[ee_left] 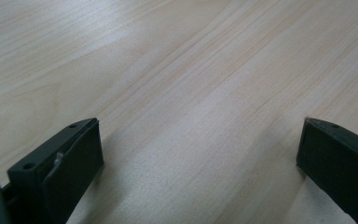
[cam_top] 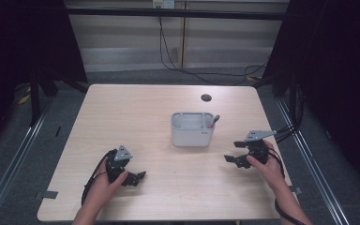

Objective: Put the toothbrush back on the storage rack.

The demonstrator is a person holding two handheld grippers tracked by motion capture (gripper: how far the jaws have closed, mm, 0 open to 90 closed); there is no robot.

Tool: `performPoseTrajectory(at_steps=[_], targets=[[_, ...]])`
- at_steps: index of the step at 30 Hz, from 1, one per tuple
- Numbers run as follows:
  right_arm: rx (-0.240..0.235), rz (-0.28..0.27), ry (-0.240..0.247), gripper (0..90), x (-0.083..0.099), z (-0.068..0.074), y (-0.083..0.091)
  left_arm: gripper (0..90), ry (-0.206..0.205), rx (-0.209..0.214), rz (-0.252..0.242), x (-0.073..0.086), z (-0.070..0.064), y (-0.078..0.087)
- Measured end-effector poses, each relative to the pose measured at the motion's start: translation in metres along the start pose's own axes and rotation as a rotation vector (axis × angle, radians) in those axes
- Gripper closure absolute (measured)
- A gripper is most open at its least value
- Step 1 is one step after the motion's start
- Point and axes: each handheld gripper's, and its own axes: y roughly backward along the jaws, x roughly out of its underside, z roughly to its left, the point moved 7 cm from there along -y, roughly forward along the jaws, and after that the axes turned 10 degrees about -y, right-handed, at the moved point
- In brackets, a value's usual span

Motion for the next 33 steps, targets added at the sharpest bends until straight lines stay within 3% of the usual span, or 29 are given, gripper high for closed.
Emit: performPoseTrajectory(at_steps=[22,33], targets=[[0.047,0.133,0.096,18.9,0.016,0.001,-0.012,0.0,0.001,0.0,-0.001,0.0,0.0,0.0],[0.039,0.144,0.117,19.6,0.018,0.002,-0.013,0.0,0.007,0.0,-0.004,0.0,0.0,0.0]])
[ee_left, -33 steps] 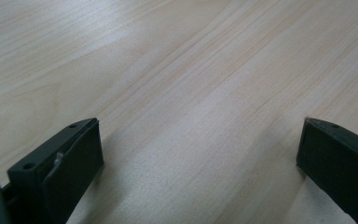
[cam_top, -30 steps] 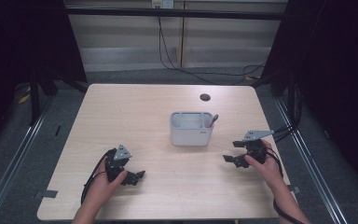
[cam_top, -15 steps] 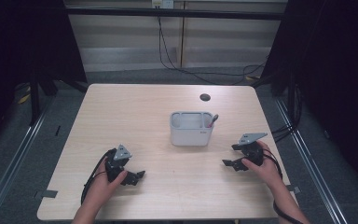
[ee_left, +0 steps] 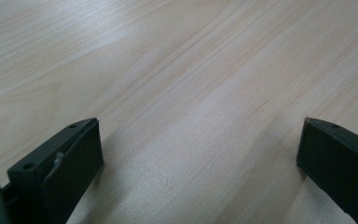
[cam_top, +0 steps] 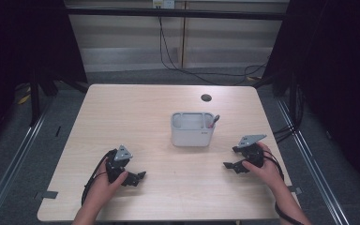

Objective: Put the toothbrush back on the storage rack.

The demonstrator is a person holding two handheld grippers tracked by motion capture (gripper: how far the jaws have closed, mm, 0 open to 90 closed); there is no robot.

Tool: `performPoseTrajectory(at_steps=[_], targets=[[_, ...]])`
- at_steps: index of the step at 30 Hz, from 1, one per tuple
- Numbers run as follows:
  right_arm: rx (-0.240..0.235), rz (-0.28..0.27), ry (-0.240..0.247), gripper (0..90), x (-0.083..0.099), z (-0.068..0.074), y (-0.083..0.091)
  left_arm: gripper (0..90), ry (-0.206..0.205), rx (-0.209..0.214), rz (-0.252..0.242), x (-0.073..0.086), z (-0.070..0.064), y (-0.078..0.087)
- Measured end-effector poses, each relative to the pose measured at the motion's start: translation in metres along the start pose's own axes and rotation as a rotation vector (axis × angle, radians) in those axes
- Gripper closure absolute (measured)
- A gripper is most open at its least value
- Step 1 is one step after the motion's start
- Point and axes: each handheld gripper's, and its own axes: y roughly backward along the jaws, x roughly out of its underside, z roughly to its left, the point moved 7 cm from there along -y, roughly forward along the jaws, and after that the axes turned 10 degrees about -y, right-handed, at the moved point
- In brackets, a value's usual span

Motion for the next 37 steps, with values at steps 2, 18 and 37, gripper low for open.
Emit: performPoseTrajectory(at_steps=[2,18,37], targets=[[0.0,-0.001,0.001,19.6,0.0,0.0,0.0003,0.0,0.001,-0.001,-0.001,-0.0001,0.0,-0.0001],[0.004,-0.082,-0.036,16.5,0.0049,-0.0049,-0.0005,0.0,-0.002,-0.001,0.001,0.0001,0.0001,0.0001],[0.009,-0.084,-0.04,16.3,0.0052,-0.0054,-0.0003,0.0,-0.001,-0.001,0.001,0.0,0.0001,0.0]])
